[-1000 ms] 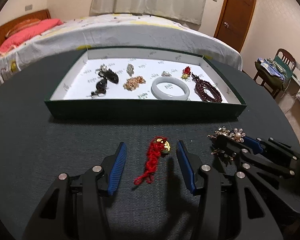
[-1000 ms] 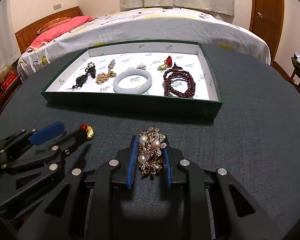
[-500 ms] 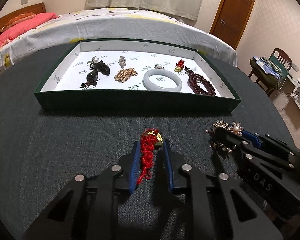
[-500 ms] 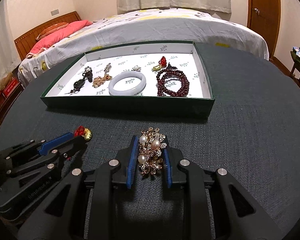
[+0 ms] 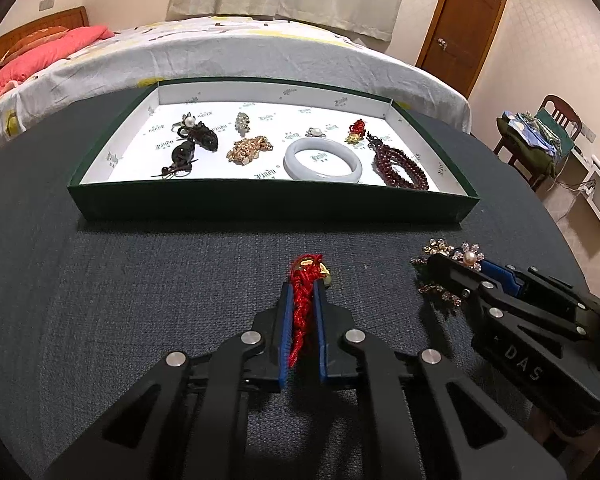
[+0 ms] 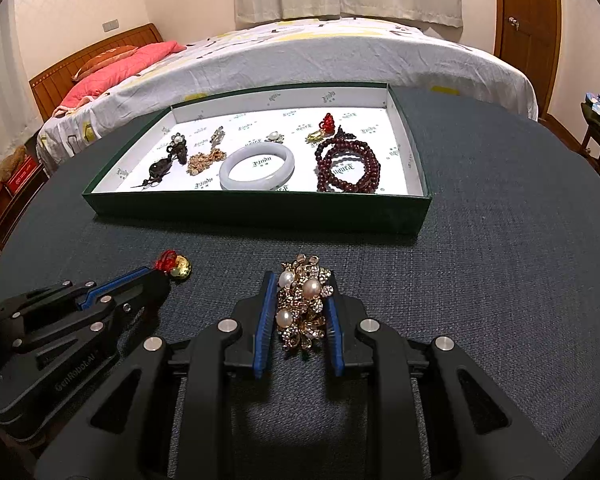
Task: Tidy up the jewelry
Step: 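Grasp the red knotted tassel with the left gripper while the right holds the brooch, then carry the red tassel and pearl brooch over the box with both grippers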
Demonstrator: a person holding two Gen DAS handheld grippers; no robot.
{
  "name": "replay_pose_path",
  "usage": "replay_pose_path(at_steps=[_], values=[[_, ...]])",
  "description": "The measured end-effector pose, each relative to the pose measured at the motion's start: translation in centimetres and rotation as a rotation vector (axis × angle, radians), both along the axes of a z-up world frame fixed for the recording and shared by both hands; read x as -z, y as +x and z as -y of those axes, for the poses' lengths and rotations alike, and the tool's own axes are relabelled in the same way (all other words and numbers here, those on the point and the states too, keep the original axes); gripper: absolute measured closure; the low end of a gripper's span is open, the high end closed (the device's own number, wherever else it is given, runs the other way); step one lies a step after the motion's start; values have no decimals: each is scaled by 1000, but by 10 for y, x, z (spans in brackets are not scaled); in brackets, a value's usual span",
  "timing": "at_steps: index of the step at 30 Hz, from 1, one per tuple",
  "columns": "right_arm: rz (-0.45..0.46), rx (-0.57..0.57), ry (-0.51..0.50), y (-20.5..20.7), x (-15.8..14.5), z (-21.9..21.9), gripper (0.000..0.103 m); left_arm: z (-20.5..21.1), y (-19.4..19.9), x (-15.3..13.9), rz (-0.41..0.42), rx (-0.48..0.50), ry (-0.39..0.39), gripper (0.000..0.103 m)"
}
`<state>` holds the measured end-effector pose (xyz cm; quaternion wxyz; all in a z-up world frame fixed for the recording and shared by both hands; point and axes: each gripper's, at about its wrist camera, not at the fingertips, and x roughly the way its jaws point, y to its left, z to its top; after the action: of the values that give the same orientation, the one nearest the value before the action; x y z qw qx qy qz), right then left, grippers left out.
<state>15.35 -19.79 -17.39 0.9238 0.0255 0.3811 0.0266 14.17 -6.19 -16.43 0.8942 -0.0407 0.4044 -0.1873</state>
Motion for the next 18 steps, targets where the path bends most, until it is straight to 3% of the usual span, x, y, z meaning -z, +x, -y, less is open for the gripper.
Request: replay_pose_path(at_steps=[18], values=[[9, 1, -1, -2, -2, -2, 80, 3, -4, -5, 30, 5, 19, 93]])
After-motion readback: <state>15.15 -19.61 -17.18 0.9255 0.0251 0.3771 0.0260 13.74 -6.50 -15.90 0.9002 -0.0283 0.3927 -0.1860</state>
